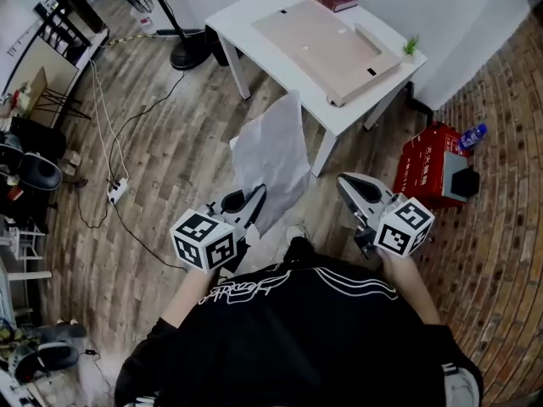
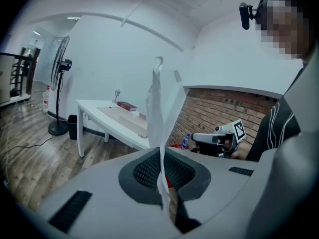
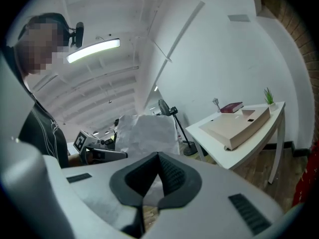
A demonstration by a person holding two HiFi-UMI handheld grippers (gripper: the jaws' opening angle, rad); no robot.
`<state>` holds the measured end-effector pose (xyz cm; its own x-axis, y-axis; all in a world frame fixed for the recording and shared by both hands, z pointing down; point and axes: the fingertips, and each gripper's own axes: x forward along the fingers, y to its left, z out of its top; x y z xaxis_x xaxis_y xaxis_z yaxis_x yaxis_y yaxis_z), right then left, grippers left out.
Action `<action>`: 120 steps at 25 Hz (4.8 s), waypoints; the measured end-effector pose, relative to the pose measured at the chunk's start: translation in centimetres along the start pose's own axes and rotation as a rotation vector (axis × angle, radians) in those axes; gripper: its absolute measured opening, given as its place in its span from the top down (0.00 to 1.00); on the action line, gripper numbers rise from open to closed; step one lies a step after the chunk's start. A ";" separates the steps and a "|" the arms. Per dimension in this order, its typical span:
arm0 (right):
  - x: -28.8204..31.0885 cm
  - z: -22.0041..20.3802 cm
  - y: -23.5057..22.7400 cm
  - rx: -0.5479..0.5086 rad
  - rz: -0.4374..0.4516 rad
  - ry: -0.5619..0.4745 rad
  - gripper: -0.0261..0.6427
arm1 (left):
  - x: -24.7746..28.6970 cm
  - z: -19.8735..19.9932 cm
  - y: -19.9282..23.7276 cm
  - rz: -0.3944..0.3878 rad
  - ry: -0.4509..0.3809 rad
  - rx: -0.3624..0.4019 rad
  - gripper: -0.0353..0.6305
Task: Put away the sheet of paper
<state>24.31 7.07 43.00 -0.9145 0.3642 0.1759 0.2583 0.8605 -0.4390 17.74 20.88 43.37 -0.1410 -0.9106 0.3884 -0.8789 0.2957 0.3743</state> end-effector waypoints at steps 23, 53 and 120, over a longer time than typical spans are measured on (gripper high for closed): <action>12.8 8.2 -12.3 0.003 -0.013 -0.011 0.96 | 10.2 13.2 15.8 0.002 -0.054 -0.009 0.90; 29.2 14.3 -18.7 0.184 -0.477 -0.196 0.96 | 25.8 27.3 36.5 -0.538 0.235 -0.041 0.90; 18.8 18.4 -28.9 0.284 -0.993 -0.440 0.96 | 52.8 19.7 30.2 -0.786 0.927 0.078 0.90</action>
<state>-6.06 -17.51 42.77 -0.7207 -0.6436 0.2576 -0.6751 0.5670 -0.4720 -25.24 -24.00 58.57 0.7932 -0.2732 0.5443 -0.6074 -0.2908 0.7392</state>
